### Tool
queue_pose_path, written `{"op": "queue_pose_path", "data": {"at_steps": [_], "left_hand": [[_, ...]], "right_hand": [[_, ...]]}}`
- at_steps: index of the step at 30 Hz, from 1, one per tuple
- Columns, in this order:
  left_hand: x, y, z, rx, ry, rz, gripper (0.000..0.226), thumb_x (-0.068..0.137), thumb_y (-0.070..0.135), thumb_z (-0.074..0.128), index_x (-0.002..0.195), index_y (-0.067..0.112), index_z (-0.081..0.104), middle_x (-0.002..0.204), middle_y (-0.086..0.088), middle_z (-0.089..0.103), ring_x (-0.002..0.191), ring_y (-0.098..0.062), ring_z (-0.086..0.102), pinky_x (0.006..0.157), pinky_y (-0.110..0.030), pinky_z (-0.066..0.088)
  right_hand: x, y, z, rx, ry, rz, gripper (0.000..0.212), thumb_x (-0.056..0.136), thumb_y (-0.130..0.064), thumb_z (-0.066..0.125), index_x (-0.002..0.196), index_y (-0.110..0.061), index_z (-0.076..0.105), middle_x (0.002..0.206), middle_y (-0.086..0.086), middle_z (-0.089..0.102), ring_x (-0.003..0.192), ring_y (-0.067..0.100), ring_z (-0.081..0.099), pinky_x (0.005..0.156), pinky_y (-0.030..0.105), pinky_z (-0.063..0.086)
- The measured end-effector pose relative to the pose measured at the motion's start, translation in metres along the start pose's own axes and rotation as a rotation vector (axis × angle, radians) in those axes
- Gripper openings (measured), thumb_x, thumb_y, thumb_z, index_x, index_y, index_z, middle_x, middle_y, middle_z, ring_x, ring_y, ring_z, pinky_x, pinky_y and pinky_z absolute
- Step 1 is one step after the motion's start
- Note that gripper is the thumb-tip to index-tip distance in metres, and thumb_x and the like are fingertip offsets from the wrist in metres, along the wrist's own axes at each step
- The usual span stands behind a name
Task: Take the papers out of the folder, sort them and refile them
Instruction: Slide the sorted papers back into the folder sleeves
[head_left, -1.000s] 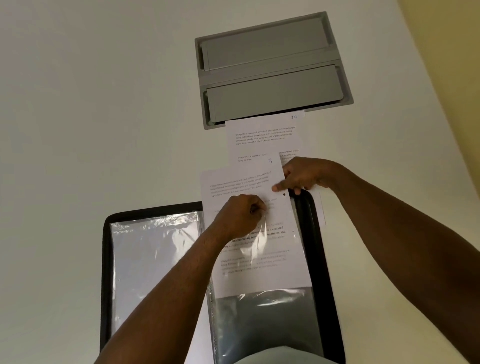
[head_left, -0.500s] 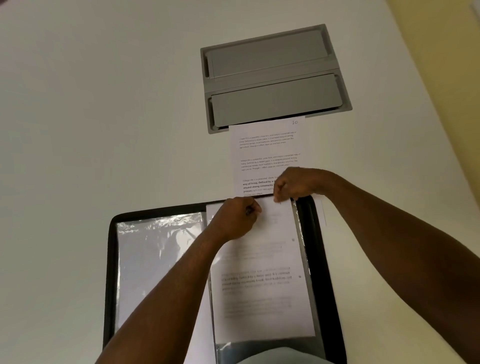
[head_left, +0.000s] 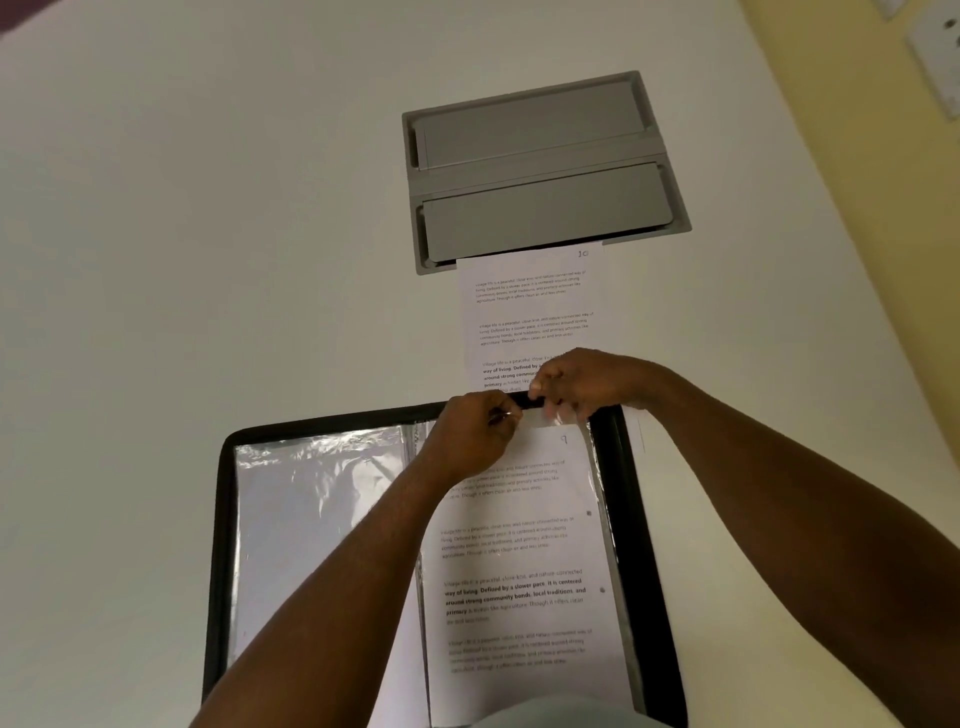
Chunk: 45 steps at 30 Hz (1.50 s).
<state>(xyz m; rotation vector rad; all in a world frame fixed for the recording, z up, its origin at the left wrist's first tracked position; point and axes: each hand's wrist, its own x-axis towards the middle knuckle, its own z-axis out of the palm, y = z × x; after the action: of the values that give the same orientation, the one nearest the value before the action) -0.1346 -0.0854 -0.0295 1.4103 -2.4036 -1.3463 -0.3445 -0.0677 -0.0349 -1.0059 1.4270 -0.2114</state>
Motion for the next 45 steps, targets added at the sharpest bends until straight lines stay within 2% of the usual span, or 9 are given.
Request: {"op": "queue_pose_path", "data": {"at_steps": [4,7,11,15,23,30,35,41,45], "left_hand": [[-0.016,-0.005,0.008,-0.107,0.188,0.009,0.045,0.087,0.017,0.069,0.130,0.015,0.052,0.118,0.001,0.057,0.103,-0.009,0.057,0.085,-0.018,0.045],[-0.038,-0.015,0.012,-0.119,0.312,0.015,0.064,0.087,0.023,0.069,0.143,0.016,0.038,0.139,-0.002,0.043,0.123,-0.012,0.045,0.097,-0.028,0.043],[-0.076,-0.034,0.015,-0.096,0.377,-0.013,0.062,0.089,0.029,0.065,0.143,0.015,0.037,0.144,-0.006,0.041,0.131,-0.018,0.041,0.102,-0.028,0.037],[-0.110,-0.049,0.021,-0.025,0.323,-0.098,0.057,0.092,0.033,0.061,0.141,0.014,0.041,0.143,-0.006,0.043,0.128,-0.021,0.044,0.097,-0.024,0.034],[-0.155,-0.044,0.019,-0.151,0.123,-0.161,0.054,0.093,0.038,0.060,0.142,0.022,0.042,0.145,0.003,0.045,0.120,-0.016,0.053,0.090,-0.024,0.046],[-0.178,-0.010,-0.011,-0.495,-0.024,-0.159,0.070,0.077,0.065,0.055,0.137,0.034,0.041,0.129,0.007,0.058,0.106,-0.012,0.063,0.091,-0.037,0.055],[-0.195,-0.014,-0.035,-0.629,-0.041,-0.136,0.068,0.077,0.072,0.060,0.136,0.043,0.041,0.132,0.013,0.056,0.117,-0.015,0.058,0.090,-0.037,0.055],[-0.219,-0.048,-0.064,-0.650,0.071,-0.242,0.064,0.081,0.040,0.065,0.141,0.032,0.042,0.135,0.005,0.055,0.123,-0.021,0.053,0.102,-0.044,0.046],[-0.235,-0.077,-0.082,-0.756,0.182,-0.331,0.026,0.094,0.009,0.048,0.112,0.020,0.063,0.105,-0.009,0.071,0.097,-0.029,0.067,0.079,-0.041,0.058]], "right_hand": [[-0.024,0.020,0.019,0.373,0.260,-0.085,0.045,0.081,-0.039,0.075,0.115,-0.017,0.055,0.110,0.005,0.064,0.091,0.020,0.067,0.075,0.037,0.059],[-0.042,0.043,0.037,0.535,0.280,-0.055,0.054,0.072,-0.035,0.082,0.111,-0.012,0.052,0.112,0.014,0.064,0.089,0.021,0.066,0.078,0.042,0.059],[-0.064,0.066,0.067,0.418,0.269,0.053,0.045,0.074,-0.028,0.083,0.103,-0.006,0.057,0.106,0.019,0.066,0.082,0.021,0.065,0.079,0.041,0.060],[-0.077,0.073,0.096,0.278,0.301,0.126,0.030,0.082,-0.025,0.077,0.085,-0.004,0.056,0.083,0.013,0.066,0.073,0.022,0.066,0.074,0.039,0.060],[-0.101,0.036,0.135,0.614,0.223,0.072,0.024,0.097,-0.027,0.057,0.115,-0.015,0.065,0.108,0.007,0.073,0.100,0.025,0.069,0.093,0.044,0.053],[-0.111,-0.032,0.172,0.880,0.203,-0.088,0.026,0.098,-0.023,0.050,0.120,-0.012,0.061,0.115,0.016,0.069,0.100,0.031,0.066,0.082,0.040,0.056],[-0.108,-0.068,0.210,0.929,0.249,-0.128,0.022,0.100,-0.025,0.048,0.118,-0.016,0.058,0.115,0.015,0.068,0.105,0.032,0.066,0.081,0.040,0.058],[-0.093,-0.097,0.257,0.924,0.151,-0.168,0.041,0.099,-0.044,0.048,0.098,-0.008,0.065,0.106,0.007,0.069,0.107,0.019,0.064,0.094,0.037,0.053],[-0.079,-0.106,0.284,0.795,0.056,-0.206,0.044,0.097,-0.051,0.045,0.112,-0.014,0.064,0.138,0.004,0.052,0.132,0.015,0.044,0.110,0.039,0.040]]}}
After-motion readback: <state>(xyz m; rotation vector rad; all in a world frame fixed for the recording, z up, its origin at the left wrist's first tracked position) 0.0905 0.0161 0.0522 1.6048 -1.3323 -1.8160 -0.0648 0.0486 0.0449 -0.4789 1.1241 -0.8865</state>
